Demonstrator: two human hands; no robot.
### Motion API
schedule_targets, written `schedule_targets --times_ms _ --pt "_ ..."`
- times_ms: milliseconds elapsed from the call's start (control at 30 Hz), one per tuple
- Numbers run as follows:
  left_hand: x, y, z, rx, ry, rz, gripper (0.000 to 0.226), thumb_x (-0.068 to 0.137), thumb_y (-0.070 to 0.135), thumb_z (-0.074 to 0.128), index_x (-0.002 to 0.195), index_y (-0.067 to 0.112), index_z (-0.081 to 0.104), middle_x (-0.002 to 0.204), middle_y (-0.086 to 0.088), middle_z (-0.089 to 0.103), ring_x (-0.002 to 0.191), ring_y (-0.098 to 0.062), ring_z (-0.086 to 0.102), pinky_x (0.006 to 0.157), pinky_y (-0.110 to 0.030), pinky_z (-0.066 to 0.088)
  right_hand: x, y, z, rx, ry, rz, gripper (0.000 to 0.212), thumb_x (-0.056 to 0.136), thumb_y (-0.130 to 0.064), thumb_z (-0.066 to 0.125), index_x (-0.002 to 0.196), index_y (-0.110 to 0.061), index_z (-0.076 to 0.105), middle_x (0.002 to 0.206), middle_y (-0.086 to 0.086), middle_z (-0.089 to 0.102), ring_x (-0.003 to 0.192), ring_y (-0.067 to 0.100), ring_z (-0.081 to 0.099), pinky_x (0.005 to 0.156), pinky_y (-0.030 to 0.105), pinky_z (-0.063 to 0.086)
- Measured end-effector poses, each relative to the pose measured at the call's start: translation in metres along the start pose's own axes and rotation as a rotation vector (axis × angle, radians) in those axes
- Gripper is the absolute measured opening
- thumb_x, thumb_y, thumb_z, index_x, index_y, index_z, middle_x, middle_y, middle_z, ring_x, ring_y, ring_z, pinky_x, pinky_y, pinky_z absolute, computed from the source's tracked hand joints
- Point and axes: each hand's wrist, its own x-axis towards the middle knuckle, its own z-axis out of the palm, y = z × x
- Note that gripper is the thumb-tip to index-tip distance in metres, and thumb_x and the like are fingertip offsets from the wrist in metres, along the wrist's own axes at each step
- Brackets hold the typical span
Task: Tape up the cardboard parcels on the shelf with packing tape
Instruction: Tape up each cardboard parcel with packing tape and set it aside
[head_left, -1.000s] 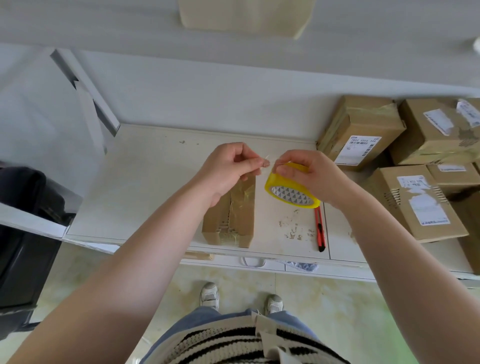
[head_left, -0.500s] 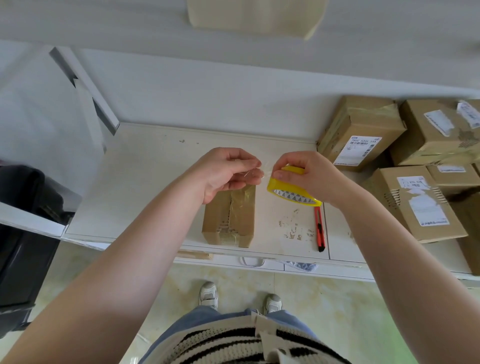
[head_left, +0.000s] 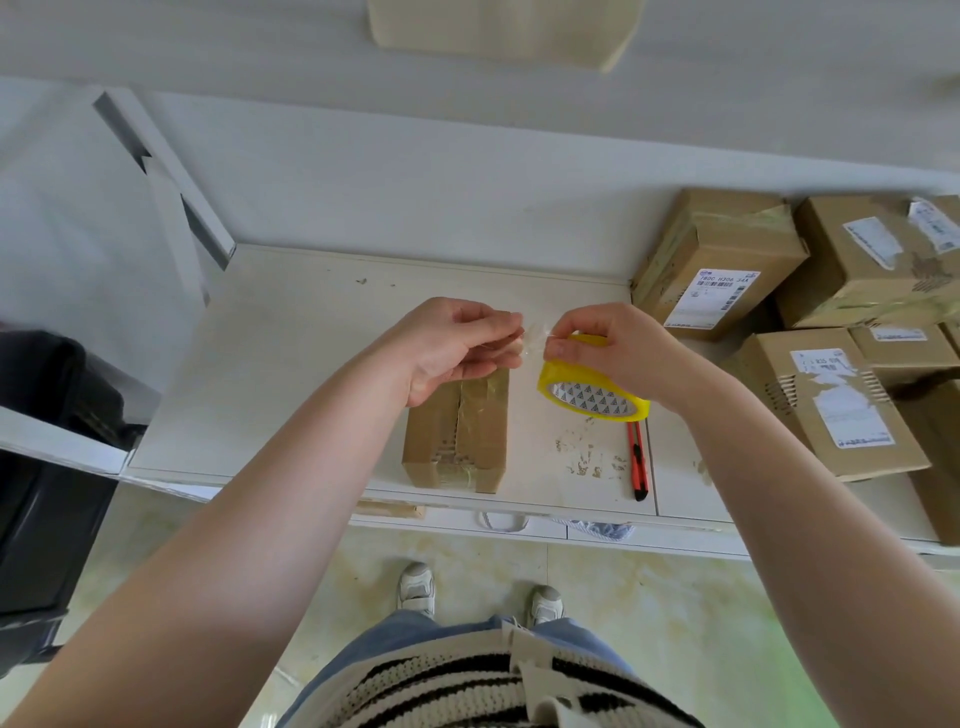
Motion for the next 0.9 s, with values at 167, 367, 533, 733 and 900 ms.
schedule_targets --times_ms 167,367,533,733,900 --pt "0.006 -0.006 0.011 0.226 0.082 0.086 0.013 0.087 0.019 0.073 0.081 0.010 0.068 0.064 0.000 0.061 0.051 0.000 0.056 0.053 -0.011 0.043 0.002 -0.006 0.002 -0.033 -0.057 -0.010 0.013 0.091 -0.038 0.065 0.094 -0.028 0.073 0.089 -0.017 0.066 0.078 -0.011 0.058 0.072 0.016 0.042" --pt "0.015 -0.032 -0.004 0.366 0.265 0.131 0.025 0.089 0.025 0.072 0.066 0.017 0.065 0.063 0.004 0.066 0.073 -0.016 0.068 0.090 -0.034 0.051 0.006 0.009 0.001 -0.051 -0.022 0.111 0.034 0.083 -0.055 0.066 0.103 -0.027 0.069 0.102 -0.008 0.064 0.092 0.009 0.060 0.073 0.029 0.046" --pt "0.026 -0.060 0.002 0.652 0.408 0.156 0.026 0.091 0.038 0.067 0.074 0.019 0.067 0.074 0.004 0.069 0.076 -0.015 0.066 0.074 -0.033 0.052 0.022 0.022 0.019 -0.196 -0.029 0.206 0.049 0.079 -0.065 0.065 0.083 -0.016 0.069 0.078 -0.001 0.063 0.072 0.018 0.060 0.064 0.031 0.047" --pt "0.030 -0.075 0.008 0.806 0.508 0.154 0.024 0.095 0.040 0.062 0.083 0.020 0.063 0.072 0.013 0.061 0.075 -0.009 0.060 0.063 -0.029 0.045 0.036 0.031 0.034 -0.230 -0.048 0.223 0.050 0.078 -0.064 0.068 0.074 -0.014 0.064 0.068 -0.001 0.056 0.063 0.018 0.053 0.056 0.028 0.039" --pt "0.036 -0.074 0.007 0.883 0.539 0.118 0.022 0.095 0.042 0.061 0.083 0.023 0.058 0.071 0.013 0.059 0.077 -0.011 0.058 0.064 -0.029 0.040 0.046 0.037 0.042 -0.265 -0.079 0.223 0.051 0.076 -0.065 0.069 0.068 -0.015 0.061 0.064 0.000 0.056 0.063 0.018 0.054 0.054 0.027 0.037"
